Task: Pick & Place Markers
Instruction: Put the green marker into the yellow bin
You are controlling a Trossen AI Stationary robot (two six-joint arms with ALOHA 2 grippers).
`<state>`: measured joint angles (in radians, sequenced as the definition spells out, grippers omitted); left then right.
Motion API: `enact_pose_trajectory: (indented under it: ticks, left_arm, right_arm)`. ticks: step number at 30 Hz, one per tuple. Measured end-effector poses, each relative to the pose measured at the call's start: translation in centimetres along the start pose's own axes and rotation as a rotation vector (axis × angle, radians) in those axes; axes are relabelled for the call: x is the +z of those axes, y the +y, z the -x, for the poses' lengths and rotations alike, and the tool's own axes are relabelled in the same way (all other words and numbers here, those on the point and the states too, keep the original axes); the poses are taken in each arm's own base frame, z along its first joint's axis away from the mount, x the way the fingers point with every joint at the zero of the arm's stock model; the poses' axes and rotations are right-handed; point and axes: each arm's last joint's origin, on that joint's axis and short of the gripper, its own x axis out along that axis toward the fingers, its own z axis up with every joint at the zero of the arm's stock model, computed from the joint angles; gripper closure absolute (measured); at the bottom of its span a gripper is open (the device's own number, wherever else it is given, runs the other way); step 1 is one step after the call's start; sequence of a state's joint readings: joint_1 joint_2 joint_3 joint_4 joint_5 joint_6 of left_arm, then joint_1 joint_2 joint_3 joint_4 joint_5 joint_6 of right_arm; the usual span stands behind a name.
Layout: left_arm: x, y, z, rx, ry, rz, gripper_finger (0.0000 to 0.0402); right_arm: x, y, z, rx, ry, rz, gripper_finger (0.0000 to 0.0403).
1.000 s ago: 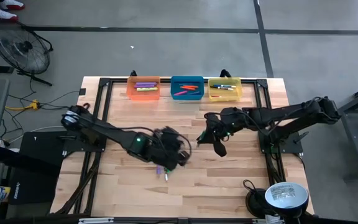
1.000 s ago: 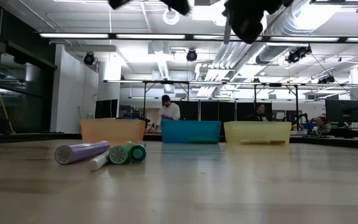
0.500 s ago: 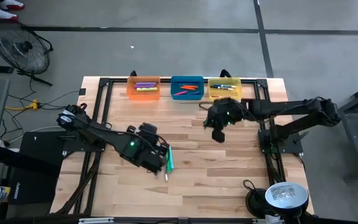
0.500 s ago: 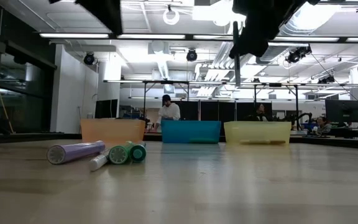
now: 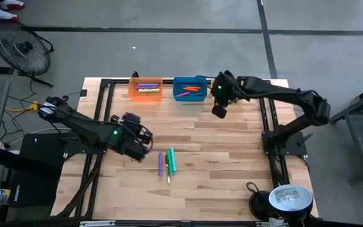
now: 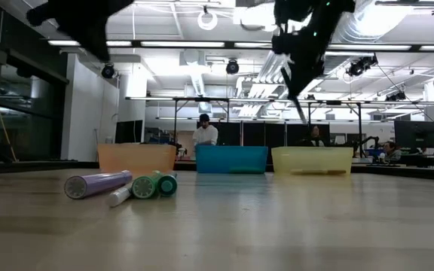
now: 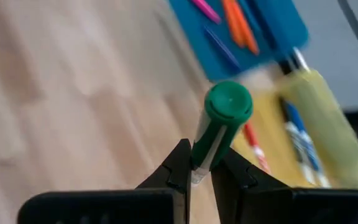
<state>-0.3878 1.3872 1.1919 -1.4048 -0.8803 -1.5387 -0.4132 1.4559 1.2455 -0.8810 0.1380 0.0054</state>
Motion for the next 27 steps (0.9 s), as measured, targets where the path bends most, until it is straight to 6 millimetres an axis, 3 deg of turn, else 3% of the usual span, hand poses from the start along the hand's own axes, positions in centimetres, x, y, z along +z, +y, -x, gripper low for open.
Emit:
enact_pose_trajectory:
  ticks: [6, 11, 20, 27]
  left_arm:
    - [-1.5, 3.6, -1.2, -0.083, -0.006, 0.041, 0.0385]
    - [-2.9, 5.0, -2.2, -0.197, -0.002, 0.027, 0.0385]
    - [-5.2, 6.1, -3.7, -0.332, 0.072, -0.04, 0.0385]
    - [-6.1, 6.2, -4.3, -0.441, 0.111, -0.063, 0.0385]
  right_arm:
    - [0.3, -2.6, -2.3, -0.139, 0.194, 0.035, 0.0374]
    - [0.3, -4.0, -4.4, -0.212, 0.299, 0.138, 0.0374]
    - [0.3, -4.7, -7.7, -0.28, 0.425, 0.361, 0.0374]
    - [0.2, -5.9, -10.0, -0.272, 0.471, 0.428, 0.0374]
